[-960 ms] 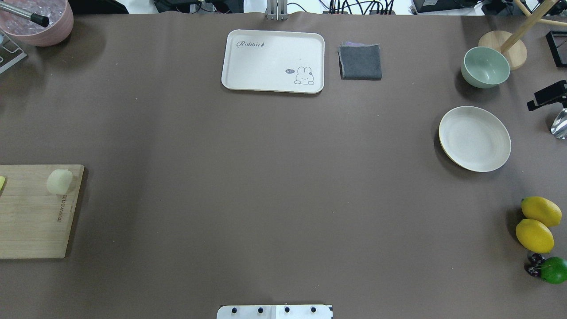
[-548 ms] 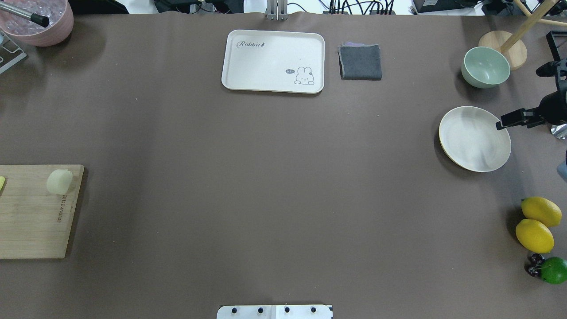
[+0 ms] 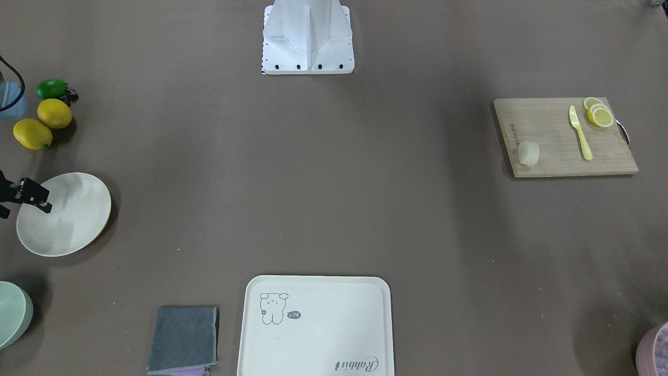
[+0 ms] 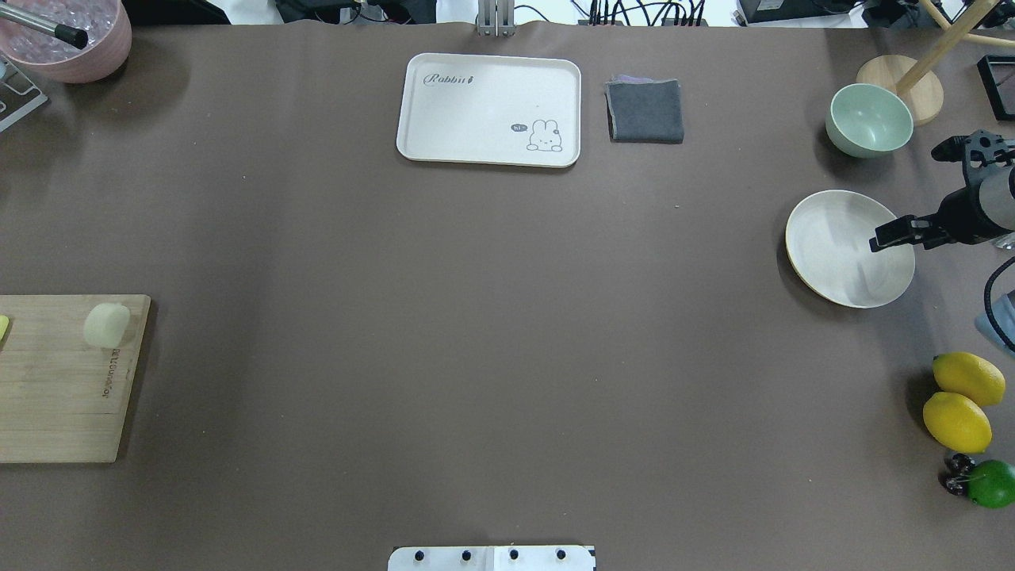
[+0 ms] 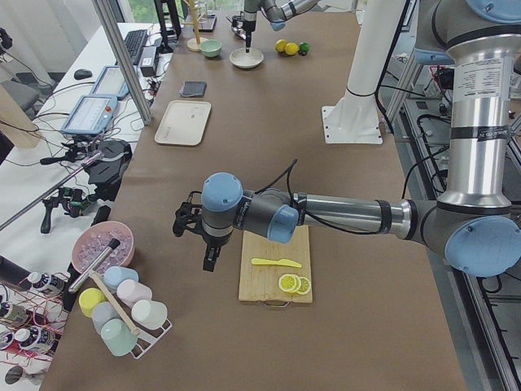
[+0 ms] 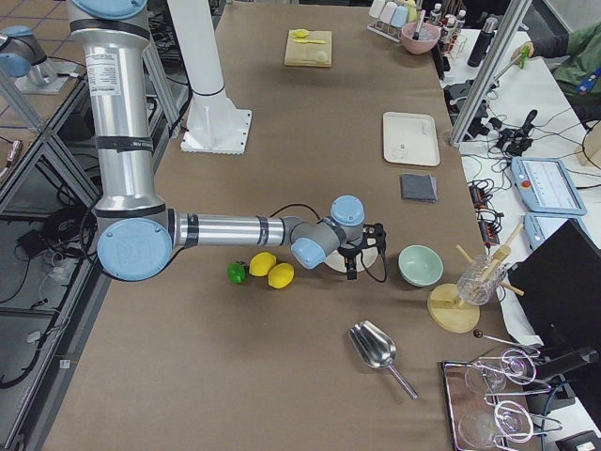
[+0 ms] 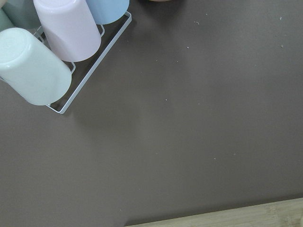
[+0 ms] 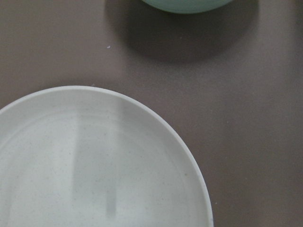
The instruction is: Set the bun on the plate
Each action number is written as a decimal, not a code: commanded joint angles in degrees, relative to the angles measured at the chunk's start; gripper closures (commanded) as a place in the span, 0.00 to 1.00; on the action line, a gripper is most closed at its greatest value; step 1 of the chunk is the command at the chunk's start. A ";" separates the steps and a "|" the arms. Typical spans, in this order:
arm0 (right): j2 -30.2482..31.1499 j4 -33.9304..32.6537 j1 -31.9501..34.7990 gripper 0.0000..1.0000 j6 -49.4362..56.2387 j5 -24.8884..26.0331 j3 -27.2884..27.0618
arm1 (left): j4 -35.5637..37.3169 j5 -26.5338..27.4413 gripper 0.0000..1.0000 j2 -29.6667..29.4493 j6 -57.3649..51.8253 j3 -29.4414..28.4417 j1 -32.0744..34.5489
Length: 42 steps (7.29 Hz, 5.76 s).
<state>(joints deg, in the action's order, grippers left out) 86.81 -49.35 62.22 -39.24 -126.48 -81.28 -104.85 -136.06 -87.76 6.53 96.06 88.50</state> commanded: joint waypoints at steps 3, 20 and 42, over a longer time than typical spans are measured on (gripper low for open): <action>0.21 0.04 -0.26 1.00 -0.22 0.44 -0.02 | 0.00 0.00 0.02 -0.40 0.67 0.00 0.00; -30.55 -20.62 -31.37 1.00 -39.95 21.36 -11.03 | -1.48 0.00 0.02 0.40 6.17 1.31 -0.09; -27.92 -21.14 -20.92 0.00 -43.64 9.41 -14.17 | -28.56 23.38 0.54 7.16 35.75 5.10 -43.50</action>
<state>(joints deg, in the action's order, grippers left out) 58.68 -70.49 40.85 -82.89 -116.87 -95.24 -133.32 -112.55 -80.62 42.37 101.22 45.00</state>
